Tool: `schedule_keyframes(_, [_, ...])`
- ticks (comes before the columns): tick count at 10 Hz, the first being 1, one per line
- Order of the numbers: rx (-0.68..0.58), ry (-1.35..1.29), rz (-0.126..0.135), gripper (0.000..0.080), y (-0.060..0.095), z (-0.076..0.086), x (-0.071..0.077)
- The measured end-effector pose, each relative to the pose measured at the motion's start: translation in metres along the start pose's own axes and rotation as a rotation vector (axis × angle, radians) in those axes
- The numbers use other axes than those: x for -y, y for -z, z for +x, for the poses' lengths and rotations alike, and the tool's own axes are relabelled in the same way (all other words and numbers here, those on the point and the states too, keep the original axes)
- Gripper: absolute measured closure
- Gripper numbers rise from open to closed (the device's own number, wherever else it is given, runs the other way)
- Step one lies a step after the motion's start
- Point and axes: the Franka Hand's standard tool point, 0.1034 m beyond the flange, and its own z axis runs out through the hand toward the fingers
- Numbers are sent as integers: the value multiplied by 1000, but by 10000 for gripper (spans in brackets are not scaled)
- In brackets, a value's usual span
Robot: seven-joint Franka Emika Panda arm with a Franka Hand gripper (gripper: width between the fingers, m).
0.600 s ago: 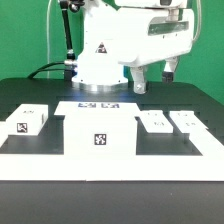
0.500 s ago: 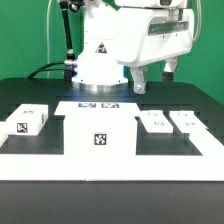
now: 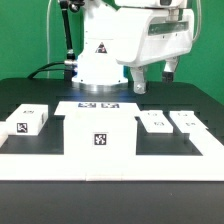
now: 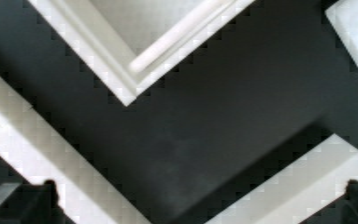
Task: Assemble cabinet
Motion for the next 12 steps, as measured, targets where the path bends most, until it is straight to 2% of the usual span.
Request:
schedule_keyframes(2, [1,0,0,1,-1,-1,-1])
schedule_keyframes(5, [-18,218,-27,1,-13,-26,-12])
schedule_keyframes(7, [-2,301,-9,1,-17,-39,-16])
schedule_keyframes(11, [-1,298,-8,1,-18,-42,-17])
schedule_keyframes(12, [-8,331,-20,1,-19,-43,-17])
